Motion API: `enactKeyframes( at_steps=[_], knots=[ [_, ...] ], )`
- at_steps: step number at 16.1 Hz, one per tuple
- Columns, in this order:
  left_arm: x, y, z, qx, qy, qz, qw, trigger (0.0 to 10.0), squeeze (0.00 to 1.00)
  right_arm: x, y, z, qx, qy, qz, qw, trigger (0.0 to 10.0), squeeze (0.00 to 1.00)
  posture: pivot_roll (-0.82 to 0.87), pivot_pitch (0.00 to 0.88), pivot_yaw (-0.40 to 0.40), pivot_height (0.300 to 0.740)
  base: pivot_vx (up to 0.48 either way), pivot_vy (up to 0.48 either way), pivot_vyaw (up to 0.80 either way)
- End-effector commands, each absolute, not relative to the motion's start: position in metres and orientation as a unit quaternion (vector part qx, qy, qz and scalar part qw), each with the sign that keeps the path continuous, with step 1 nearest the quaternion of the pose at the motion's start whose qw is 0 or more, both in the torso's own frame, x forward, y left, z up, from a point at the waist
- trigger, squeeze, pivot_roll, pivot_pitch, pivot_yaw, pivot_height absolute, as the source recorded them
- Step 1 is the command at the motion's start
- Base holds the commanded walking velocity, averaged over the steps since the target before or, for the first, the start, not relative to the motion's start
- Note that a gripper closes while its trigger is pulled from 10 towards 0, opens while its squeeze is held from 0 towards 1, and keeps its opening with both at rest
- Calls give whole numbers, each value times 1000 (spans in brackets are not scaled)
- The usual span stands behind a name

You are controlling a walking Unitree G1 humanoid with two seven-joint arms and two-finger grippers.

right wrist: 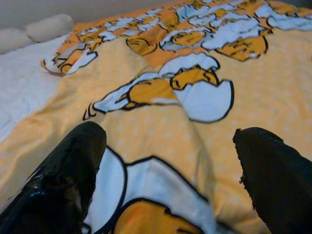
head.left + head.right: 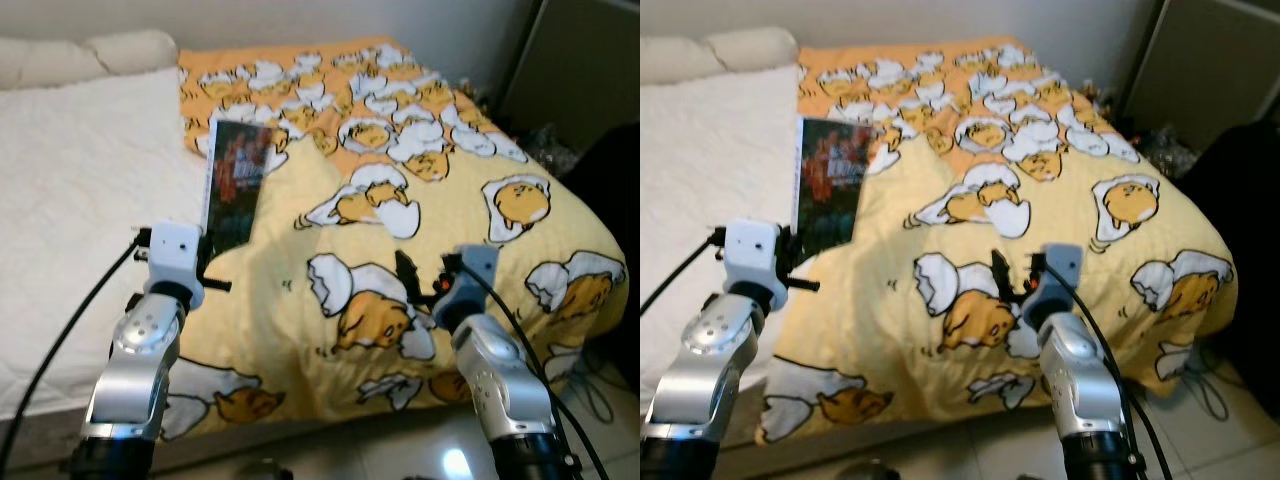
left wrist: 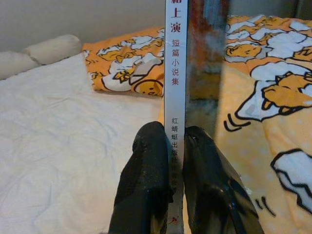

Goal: Clean up the room

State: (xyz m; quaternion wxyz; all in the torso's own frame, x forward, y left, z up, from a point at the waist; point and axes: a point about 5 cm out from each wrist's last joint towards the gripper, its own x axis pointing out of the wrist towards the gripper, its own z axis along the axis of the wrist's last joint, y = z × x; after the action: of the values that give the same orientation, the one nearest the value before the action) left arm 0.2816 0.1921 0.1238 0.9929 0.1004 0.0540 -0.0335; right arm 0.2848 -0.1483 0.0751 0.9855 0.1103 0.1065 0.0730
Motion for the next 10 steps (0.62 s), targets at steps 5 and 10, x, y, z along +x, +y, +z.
enactKeyframes(
  at_steps=[5, 10],
  knots=[
    [288, 191, 139, 113, 28, -39, 992, 10000, 0, 286, -146, 79, 106, 93, 69, 988, 10000, 0, 70, 0, 69, 740, 0, 355, -314],
    [289, 191, 136, 110, 31, -36, 993, 10000, 0, 286, -145, 79, 103, 92, 73, 988, 10000, 0, 69, 0, 59, 740, 0, 358, 0]
  ],
)
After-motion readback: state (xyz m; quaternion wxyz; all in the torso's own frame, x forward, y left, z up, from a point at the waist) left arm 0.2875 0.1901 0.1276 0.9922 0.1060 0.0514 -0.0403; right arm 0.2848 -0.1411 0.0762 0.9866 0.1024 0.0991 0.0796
